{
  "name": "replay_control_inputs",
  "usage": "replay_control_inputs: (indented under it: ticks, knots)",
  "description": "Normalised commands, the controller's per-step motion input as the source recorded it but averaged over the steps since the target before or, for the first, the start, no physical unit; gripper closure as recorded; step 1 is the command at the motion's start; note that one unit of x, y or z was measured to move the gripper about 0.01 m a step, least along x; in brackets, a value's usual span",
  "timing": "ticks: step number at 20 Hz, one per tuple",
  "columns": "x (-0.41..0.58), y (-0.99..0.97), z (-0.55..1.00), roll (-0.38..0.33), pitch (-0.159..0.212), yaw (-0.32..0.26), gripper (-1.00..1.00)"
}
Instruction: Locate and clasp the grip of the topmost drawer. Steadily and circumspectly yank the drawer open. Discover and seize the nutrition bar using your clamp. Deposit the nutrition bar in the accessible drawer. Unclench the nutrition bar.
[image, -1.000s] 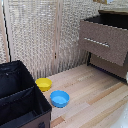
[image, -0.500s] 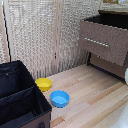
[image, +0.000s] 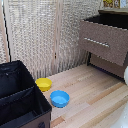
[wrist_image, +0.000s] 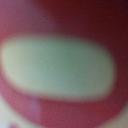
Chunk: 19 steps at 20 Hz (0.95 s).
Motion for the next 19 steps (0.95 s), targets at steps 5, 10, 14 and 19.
replay_control_inputs:
  ticks: [5,10,14,19]
  knots:
    - [0.194,-0.21,-0.02,0.029,0.039,0.041,-1.0]
    - [0.176,-0.05,0.03,0.017,0.138,0.0,-1.0]
    - [0.16,-0.03,0.07,0.0,0.144,0.0,-1.0]
    - [0.261,0.07,0.09,0.005,0.124,-0.006,-1.0]
